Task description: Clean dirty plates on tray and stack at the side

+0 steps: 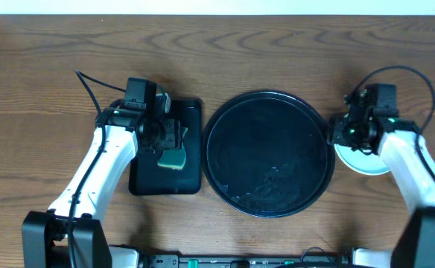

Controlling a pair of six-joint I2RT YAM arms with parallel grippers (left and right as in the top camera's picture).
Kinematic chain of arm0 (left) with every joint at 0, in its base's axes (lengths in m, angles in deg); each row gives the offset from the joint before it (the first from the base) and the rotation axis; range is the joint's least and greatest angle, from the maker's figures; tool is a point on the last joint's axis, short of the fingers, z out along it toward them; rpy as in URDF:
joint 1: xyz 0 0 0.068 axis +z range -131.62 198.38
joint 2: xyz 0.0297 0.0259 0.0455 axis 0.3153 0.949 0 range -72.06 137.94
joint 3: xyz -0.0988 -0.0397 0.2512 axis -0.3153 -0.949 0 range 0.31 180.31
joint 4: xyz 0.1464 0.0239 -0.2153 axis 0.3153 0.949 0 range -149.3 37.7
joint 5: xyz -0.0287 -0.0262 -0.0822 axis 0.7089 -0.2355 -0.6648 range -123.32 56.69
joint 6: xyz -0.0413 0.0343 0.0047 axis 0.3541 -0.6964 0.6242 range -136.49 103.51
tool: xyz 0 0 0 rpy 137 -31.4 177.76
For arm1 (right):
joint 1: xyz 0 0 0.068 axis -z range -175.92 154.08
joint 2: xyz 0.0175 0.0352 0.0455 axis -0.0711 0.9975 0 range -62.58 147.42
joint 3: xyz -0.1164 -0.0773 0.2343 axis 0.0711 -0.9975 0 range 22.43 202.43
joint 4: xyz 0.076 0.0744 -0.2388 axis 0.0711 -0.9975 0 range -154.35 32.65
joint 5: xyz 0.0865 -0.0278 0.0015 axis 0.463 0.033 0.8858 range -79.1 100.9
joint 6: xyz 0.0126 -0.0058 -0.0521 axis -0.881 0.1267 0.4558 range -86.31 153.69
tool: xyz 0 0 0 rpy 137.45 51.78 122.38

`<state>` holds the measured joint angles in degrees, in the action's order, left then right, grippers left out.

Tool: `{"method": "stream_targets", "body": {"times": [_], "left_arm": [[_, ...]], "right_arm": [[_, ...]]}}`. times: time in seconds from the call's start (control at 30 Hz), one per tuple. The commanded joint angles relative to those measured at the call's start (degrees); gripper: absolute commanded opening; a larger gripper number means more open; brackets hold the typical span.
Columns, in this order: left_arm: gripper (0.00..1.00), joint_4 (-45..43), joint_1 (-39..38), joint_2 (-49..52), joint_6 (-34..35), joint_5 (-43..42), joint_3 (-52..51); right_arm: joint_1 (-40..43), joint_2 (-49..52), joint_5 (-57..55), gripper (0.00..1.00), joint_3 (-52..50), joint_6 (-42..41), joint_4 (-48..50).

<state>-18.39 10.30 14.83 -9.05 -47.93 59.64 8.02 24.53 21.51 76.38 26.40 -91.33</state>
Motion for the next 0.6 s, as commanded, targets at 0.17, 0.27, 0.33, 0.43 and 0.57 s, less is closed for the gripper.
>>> {"method": "stream_targets", "body": {"times": [0.17, 0.27, 0.33, 0.43, 0.57], "left_arm": [[0.77, 8.5, 0.0, -0.7, -1.6, 5.2, 9.4], [0.8, 16.9, 0.0, -0.9, -1.6, 5.2, 10.8], [0.8, 20.1, 0.0, -1.2, -1.0, 5.0, 10.8], [0.8, 23.7, 0.0, -3.7, -1.0, 4.8, 9.6], [0.81, 23.3, 0.0, -12.8, -0.5, 4.9, 6.3]], "right_arm": [[-7.8, -8.0, -0.2, 0.73, 4.8, 5.3, -7.0], [-8.0, -8.0, -0.1, 0.93, 9.1, 5.2, -15.1], [-8.0, -8.2, -0.1, 0.99, 11.0, 5.2, -19.5], [-8.0, -9.8, -0.1, 0.99, 11.3, 5.3, -22.8], [-8.0, -15.2, -0.1, 0.99, 9.1, 5.0, -23.9]]}}
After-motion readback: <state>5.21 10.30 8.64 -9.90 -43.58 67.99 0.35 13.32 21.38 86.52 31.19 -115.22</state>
